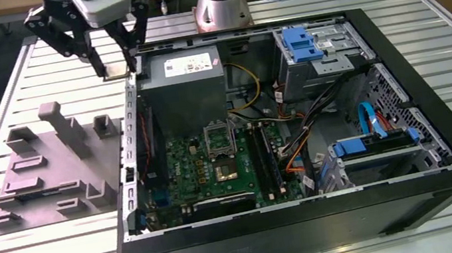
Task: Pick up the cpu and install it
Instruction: 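Pick up the cpu and move it towards the insertion slot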
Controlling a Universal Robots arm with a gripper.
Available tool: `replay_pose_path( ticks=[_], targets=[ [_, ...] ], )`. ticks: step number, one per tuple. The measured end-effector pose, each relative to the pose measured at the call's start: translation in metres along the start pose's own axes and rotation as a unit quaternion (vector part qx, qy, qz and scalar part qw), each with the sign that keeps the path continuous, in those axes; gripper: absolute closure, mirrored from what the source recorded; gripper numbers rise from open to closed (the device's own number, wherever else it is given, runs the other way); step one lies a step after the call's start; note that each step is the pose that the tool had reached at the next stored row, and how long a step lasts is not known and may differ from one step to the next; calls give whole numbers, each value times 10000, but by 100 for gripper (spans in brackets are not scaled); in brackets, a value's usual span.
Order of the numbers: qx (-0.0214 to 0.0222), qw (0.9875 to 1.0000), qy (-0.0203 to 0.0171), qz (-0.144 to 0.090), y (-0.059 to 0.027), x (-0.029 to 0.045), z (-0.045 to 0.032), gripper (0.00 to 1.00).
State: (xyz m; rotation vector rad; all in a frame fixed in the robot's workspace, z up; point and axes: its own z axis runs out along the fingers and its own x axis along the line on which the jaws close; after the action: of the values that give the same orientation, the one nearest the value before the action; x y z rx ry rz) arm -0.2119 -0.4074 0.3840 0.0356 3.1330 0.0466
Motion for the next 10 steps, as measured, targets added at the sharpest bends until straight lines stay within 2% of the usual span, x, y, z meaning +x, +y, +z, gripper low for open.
replay_pose_path(
  ticks=[10],
  targets=[
    [0,10000,0,0,4,-182,3,53]
  ],
)
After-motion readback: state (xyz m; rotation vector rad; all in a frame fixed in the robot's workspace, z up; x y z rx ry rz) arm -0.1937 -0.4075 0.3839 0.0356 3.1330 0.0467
